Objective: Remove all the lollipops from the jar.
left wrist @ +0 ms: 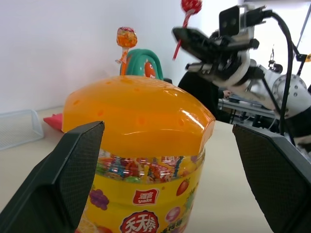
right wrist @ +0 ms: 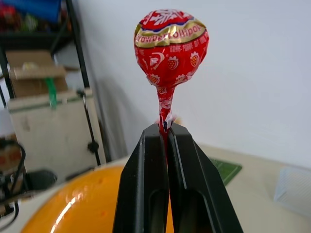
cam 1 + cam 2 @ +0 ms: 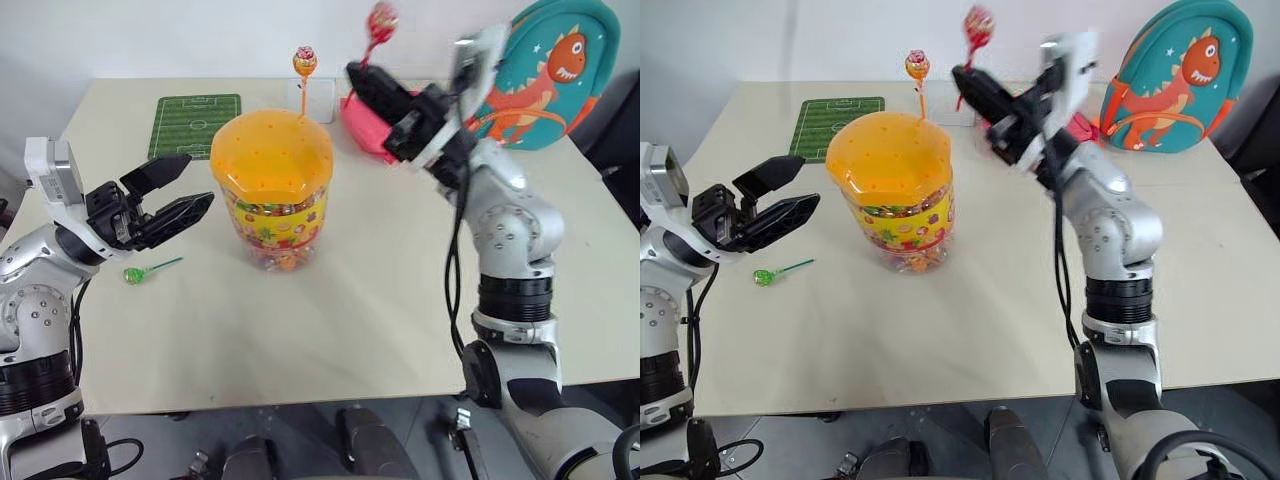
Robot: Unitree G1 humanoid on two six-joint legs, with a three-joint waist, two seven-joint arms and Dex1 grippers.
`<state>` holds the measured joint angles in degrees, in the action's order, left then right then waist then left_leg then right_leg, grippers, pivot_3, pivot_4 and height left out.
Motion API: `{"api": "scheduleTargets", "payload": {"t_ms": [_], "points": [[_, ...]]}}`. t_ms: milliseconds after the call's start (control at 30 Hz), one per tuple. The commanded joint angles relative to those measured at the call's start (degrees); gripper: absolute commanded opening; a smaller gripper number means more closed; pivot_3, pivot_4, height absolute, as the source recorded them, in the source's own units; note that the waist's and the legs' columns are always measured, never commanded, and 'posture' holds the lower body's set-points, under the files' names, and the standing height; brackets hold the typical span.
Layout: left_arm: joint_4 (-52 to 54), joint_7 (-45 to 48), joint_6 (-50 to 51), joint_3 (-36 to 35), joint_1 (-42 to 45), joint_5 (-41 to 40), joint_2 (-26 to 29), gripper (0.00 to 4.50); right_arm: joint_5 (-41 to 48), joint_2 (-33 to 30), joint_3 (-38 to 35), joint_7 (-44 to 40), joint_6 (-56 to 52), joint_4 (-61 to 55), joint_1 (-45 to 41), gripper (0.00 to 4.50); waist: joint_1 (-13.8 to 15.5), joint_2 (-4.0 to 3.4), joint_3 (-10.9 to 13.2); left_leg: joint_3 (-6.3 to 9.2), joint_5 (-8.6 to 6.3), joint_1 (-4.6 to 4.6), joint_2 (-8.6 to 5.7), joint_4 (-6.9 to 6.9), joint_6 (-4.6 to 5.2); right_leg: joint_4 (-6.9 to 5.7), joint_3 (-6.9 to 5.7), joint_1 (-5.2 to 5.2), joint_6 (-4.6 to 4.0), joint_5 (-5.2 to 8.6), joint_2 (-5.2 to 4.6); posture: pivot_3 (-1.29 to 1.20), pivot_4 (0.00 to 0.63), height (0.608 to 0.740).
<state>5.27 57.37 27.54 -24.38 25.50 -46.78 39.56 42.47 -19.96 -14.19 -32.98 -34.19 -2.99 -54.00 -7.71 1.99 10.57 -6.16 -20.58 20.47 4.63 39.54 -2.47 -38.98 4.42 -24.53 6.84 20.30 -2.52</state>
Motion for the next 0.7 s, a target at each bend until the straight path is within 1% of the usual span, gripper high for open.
{"api": "scheduleTargets", "payload": {"t_ms": [33, 100, 167, 200, 267, 300, 367, 433, 500, 600, 700], "points": [[1.9, 3.8, -4.3, 1.2, -1.4, 2.5, 1.8, 4.50, 3.4, -11.6, -4.9, 0.0, -10.0, -3.6, 3.0, 0.02, 0.3, 0.00, 0.0, 0.05, -0.01, 0.05, -0.02, -0.01, 0.01, 0.04, -0.07, 0.02, 0.00, 0.00, -0.04, 0.00, 0.150, 0.740], [2.3, 6.3, -6.0, 1.9, -3.2, 3.6, 2.6, 4.50, 2.7, -22.4, -3.8, -1.5, -20.3, -3.0, 8.4, 0.02, 0.4, -0.01, 0.0, 0.06, -0.02, 0.07, -0.01, -0.07, 0.03, 0.15, -0.10, 0.05, 0.00, 0.00, -0.04, 0.00, 0.150, 0.740], [2.9, 10.3, -9.1, 3.6, -5.7, 5.6, 3.6, 4.50, -5.0, -33.3, 1.7, 0.2, -25.3, -3.2, 16.1, 0.02, 0.9, -0.01, 0.0, 0.05, -0.02, 0.08, -0.01, -0.20, 0.03, 0.51, -0.08, 0.04, 0.00, 0.00, -0.01, 0.00, 0.150, 0.740], [3.2, 11.9, -10.4, 4.3, -6.7, 6.2, 3.9, 4.50, -7.4, -36.1, 3.6, 1.3, -26.5, -3.2, 18.3, 0.02, 1.1, -0.03, 0.0, 0.04, -0.01, 0.06, 0.00, -0.30, 0.03, 0.62, -0.08, 0.04, -0.01, 0.01, 0.01, 0.00, 0.150, 0.740], [4.6, 13.6, -10.2, 6.2, -8.3, 6.7, 4.8, 4.50, -7.1, -38.7, 5.3, 1.3, -31.7, -4.5, 22.5, 0.02, 1.0, -0.10, 0.0, -0.26, 0.02, 0.05, -0.06, -0.35, 0.03, 0.82, 0.23, 0.00, -0.01, 0.01, 0.16, 0.00, 0.150, 0.740], [5.2, 14.3, -10.8, 7.1, -8.8, 7.1, 4.8, 4.50, -8.2, -40.5, 7.9, 0.2, -32.5, -5.9, 25.1, 0.02, 1.0, -0.13, 0.1, -0.48, 0.04, 0.04, -0.09, -0.35, 0.05, 0.89, 0.45, -0.04, -0.03, 0.01, 0.24, 0.00, 0.150, 0.740], [5.5, 15.4, -11.5, 8.7, -9.3, 8.1, 5.1, 4.50, -10.1, -41.4, 11.3, 0.7, -35.2, -6.7, 28.2, 0.02, 1.1, -0.17, 0.1, -0.67, 0.07, -0.05, -0.06, -0.34, 0.09, 0.93, 0.66, -0.03, -0.04, 0.01, 0.28, 0.00, 0.150, 0.740], [5.0, 14.2, -11.4, 8.8, -8.6, 7.9, 4.2, 4.50, -12.7, -40.9, 12.7, 1.5, -32.3, -7.4, 31.4, 0.02, 1.4, -0.18, 0.1, -0.75, 0.09, -0.09, -0.02, -0.31, 0.11, 0.97, 0.73, -0.01, -0.07, -0.03, 0.30, 0.00, 0.150, 0.740], [4.9, 13.3, -11.4, 8.9, -8.4, 7.8, 3.9, 4.50, -14.7, -41.0, 13.5, 1.7, -30.5, -8.0, 32.8, 0.02, 1.5, -0.18, 0.1, -0.75, 0.10, -0.09, -0.05, -0.30, 0.14, 0.98, 0.74, -0.01, -0.05, -0.05, 0.36, 0.00, 0.150, 0.740], [5.6, 12.0, -10.6, 8.6, -8.8, 7.1, 3.6, 4.50, -13.6, -39.0, 11.4, 0.8, -31.5, -7.5, 33.6, 0.66, 1.9, -0.18, 0.1, -0.76, 0.10, -0.08, -0.03, -0.30, 0.16, 1.04, 0.76, 0.01, 0.04, -0.10, 0.49, 0.00, 0.150, 0.740], [6.0, 11.3, -9.9, 8.1, -9.3, 6.6, 4.0, 4.50, -13.5, -39.2, 10.5, -0.6, -31.4, -8.2, 34.2, 1.55, 2.2, -0.18, 0.1, -0.75, 0.09, -0.08, 0.00, -0.33, 0.17, 1.05, 0.74, 0.00, 0.06, -0.10, 0.51, 0.00, 0.150, 0.740]]}}
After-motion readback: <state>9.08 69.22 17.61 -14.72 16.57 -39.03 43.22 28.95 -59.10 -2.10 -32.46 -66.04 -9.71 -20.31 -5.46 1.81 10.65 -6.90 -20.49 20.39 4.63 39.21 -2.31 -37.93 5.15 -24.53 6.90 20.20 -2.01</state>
